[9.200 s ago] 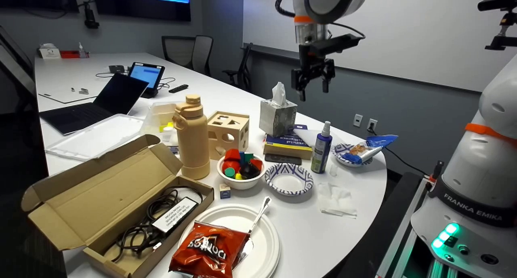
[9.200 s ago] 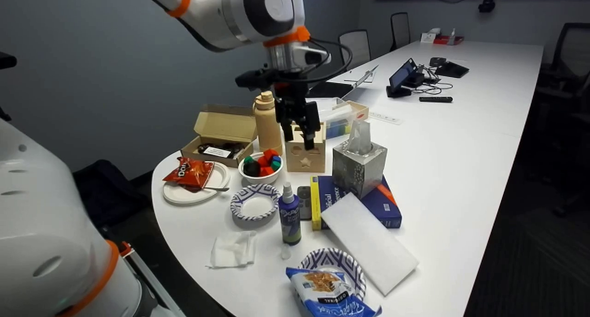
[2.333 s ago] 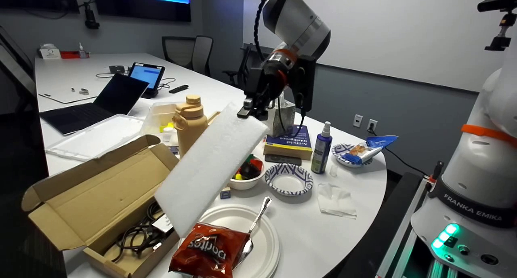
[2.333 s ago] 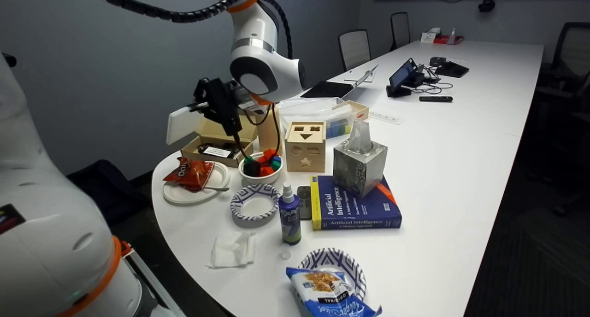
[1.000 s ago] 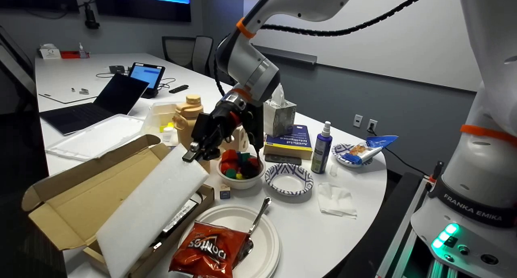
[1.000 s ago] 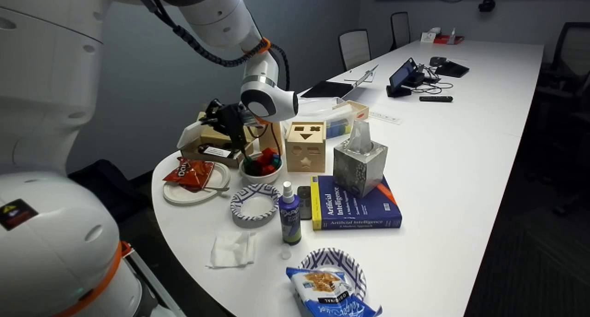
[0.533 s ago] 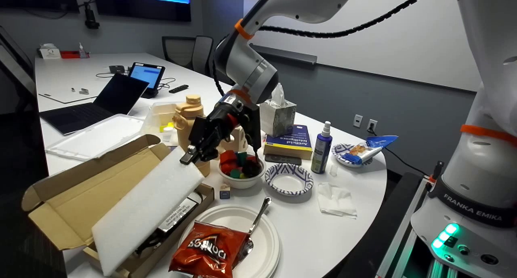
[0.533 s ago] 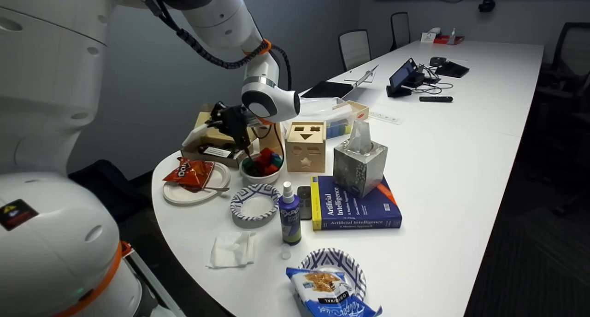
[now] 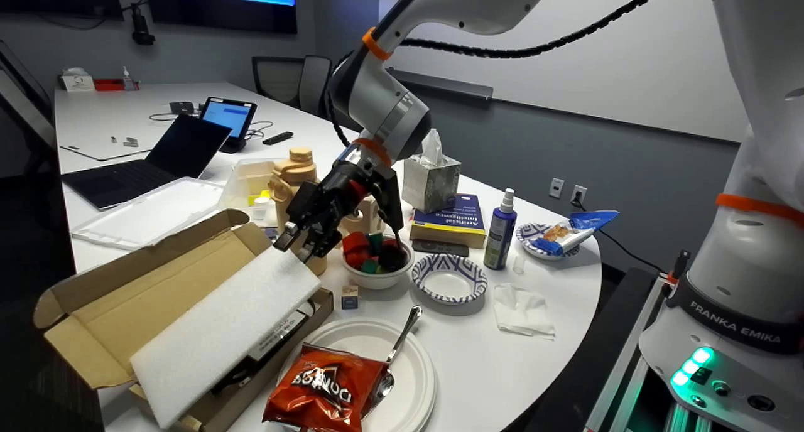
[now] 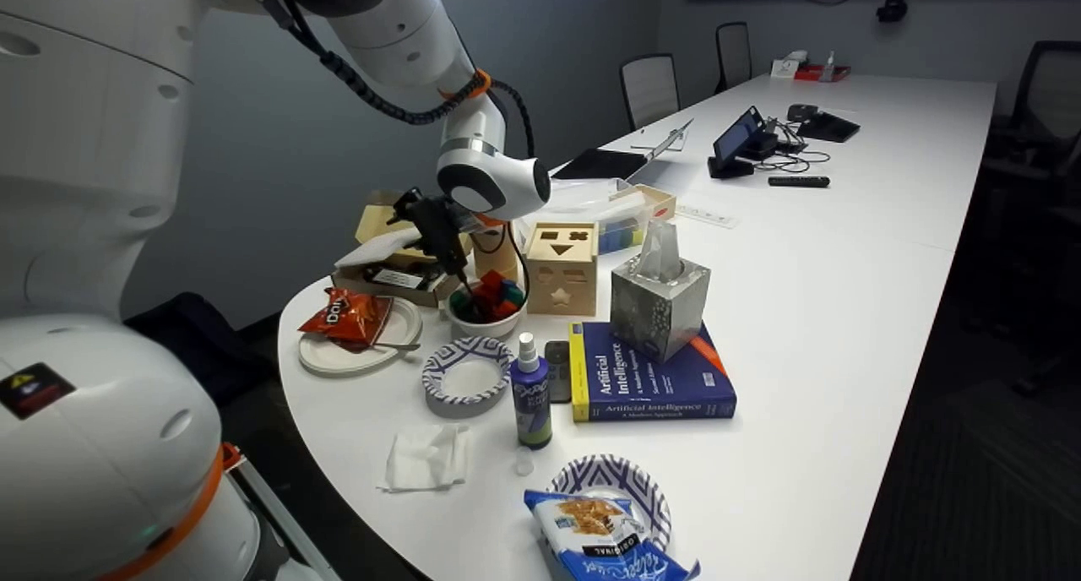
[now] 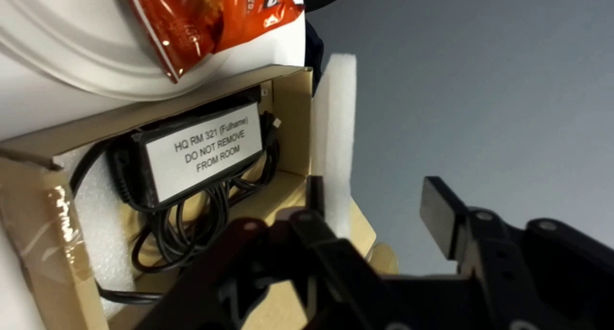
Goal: Put the white item in the box
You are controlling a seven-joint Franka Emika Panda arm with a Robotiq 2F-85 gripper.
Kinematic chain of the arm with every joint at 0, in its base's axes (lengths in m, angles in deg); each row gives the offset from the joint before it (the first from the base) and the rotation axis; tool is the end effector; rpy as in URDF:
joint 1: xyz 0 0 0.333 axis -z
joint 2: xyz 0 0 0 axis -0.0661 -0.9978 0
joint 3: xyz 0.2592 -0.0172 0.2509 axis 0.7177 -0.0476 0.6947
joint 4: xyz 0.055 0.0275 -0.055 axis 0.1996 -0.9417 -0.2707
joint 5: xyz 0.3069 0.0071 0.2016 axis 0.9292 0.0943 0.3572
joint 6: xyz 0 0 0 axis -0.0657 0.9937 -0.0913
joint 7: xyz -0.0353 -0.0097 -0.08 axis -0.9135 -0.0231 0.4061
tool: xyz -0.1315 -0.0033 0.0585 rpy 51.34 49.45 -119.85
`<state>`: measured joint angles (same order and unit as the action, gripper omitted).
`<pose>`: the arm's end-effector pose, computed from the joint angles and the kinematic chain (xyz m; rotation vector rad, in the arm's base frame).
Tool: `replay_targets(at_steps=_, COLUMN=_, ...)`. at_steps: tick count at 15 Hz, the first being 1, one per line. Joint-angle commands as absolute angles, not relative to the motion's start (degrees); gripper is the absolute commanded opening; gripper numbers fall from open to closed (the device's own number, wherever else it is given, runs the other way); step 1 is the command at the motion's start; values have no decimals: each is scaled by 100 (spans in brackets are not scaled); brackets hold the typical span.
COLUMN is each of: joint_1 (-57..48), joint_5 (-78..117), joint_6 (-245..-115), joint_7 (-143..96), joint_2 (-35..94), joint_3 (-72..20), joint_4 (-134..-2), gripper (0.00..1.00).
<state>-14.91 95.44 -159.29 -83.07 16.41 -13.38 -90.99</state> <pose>0.5182 0.2794 0.2405 -1.9734 -0.3796 0.1481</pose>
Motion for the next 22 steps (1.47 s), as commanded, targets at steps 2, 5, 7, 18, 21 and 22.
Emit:
replay_targets(at_steps=2, joint_1=-1713, joint_5=9488, joint_6=-16901, joint_7=-8173, joint_2=1866, joint_3=-1368, joint_4=-9263, gripper=97)
replay_targets(at_steps=5, joint_1=-1850, joint_5=9347, joint_6=-17607, joint_7=-8020, joint_2=1925, joint_3=-1353, joint_4=-9316, gripper=100)
replay_targets(at_steps=7, joint_1=-1945, joint_5=9208, joint_6=-18090, joint_7=-7883, joint_2=2002, joint_3=-1335, joint_4=-9377, gripper=100)
replay_targets(at_steps=18, joint_1=-2098, joint_5=7530, joint_6=-17206, joint_7=-5298, joint_2=3245, joint_3=-581, joint_4=-10181, gripper=100)
replay_targets(at_steps=21, joint_1=-2229, joint_5=7431, joint_6=-16629, joint_7=-4858, joint_2=2997, joint_3=-345, joint_4=-9959, gripper=100)
replay_targets(at_steps=22, joint_1=-2282, joint_5=7408, joint_6=-16625, joint_7=-4828, joint_2=2864, joint_3=-296, joint_4=-9902, gripper=100)
